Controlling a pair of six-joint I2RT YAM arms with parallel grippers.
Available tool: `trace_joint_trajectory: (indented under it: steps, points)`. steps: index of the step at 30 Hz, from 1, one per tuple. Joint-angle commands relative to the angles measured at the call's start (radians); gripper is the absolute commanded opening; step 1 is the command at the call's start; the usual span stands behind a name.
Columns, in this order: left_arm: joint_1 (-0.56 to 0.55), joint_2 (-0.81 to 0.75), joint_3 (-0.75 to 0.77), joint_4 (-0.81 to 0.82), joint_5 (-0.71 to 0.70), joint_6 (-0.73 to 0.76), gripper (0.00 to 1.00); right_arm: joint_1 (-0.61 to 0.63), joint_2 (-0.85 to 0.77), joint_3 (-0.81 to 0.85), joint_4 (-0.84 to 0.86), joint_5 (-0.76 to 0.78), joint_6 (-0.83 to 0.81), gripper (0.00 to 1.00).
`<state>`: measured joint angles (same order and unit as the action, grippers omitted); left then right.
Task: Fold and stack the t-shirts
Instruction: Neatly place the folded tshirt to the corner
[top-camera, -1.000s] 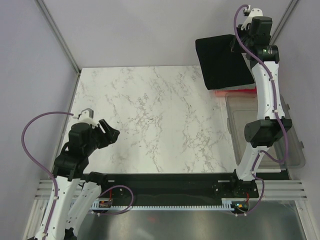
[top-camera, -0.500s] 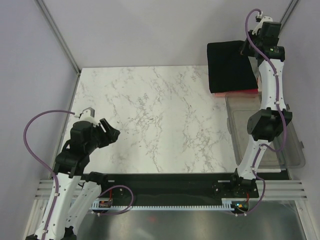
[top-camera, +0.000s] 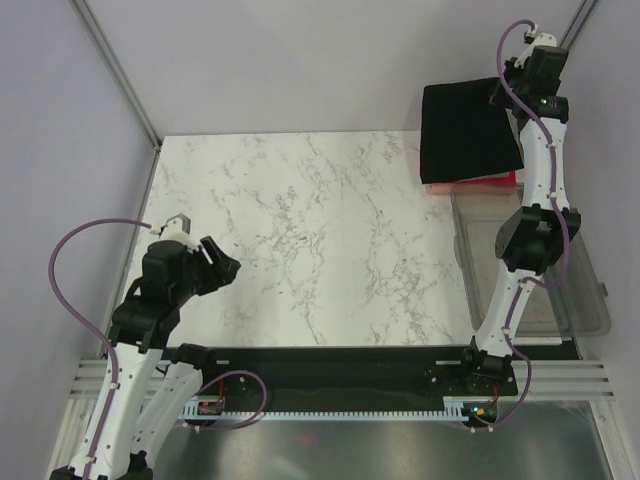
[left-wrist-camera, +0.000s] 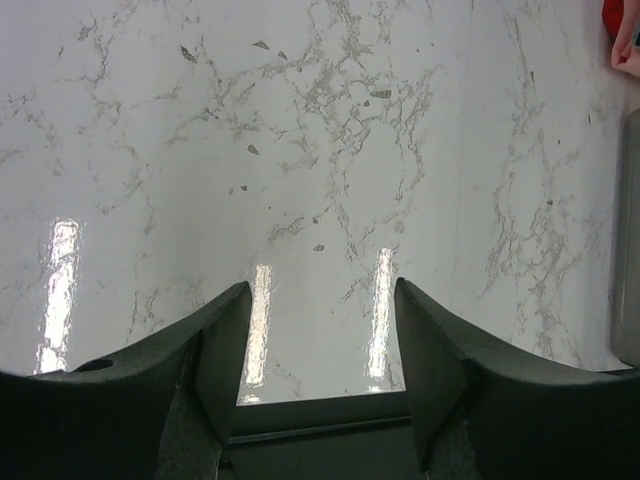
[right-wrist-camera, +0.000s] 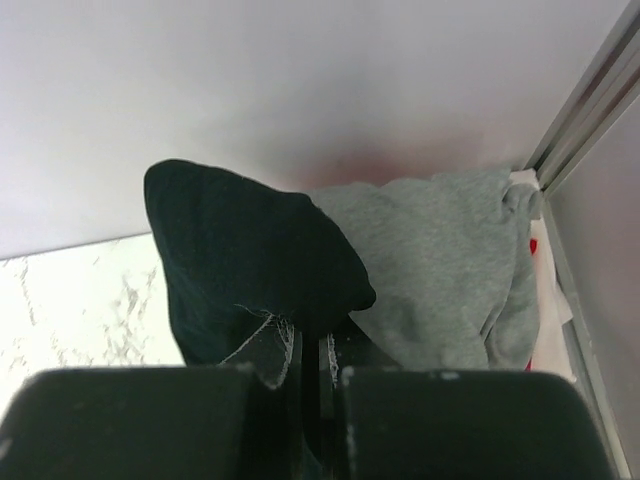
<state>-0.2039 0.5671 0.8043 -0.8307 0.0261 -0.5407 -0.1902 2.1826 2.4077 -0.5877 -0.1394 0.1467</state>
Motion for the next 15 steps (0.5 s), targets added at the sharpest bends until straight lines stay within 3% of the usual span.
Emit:
trace_joint_trajectory:
  steps: [1, 7, 12, 14, 15]
  points:
    - [0.006, 0.007, 0.004, 0.015, -0.023, -0.016, 0.66, -0.023, 0.043, 0.025, 0.172, 0.021, 0.011, 0.0]
    - [0.006, 0.013, 0.003, 0.015, -0.022, -0.018, 0.66, -0.035, 0.134, 0.05, 0.219, 0.075, -0.041, 0.0]
    - [0.006, -0.003, 0.001, 0.015, -0.051, -0.022, 0.66, -0.051, 0.273, 0.07, 0.342, 0.226, -0.023, 0.01]
    - [0.006, -0.006, -0.001, 0.015, -0.049, -0.022, 0.66, -0.054, 0.331, 0.111, 0.368, 0.294, 0.014, 0.1]
    - [0.008, -0.006, -0.001, 0.015, -0.051, -0.022, 0.66, -0.052, 0.341, 0.117, 0.371, 0.355, 0.028, 0.31]
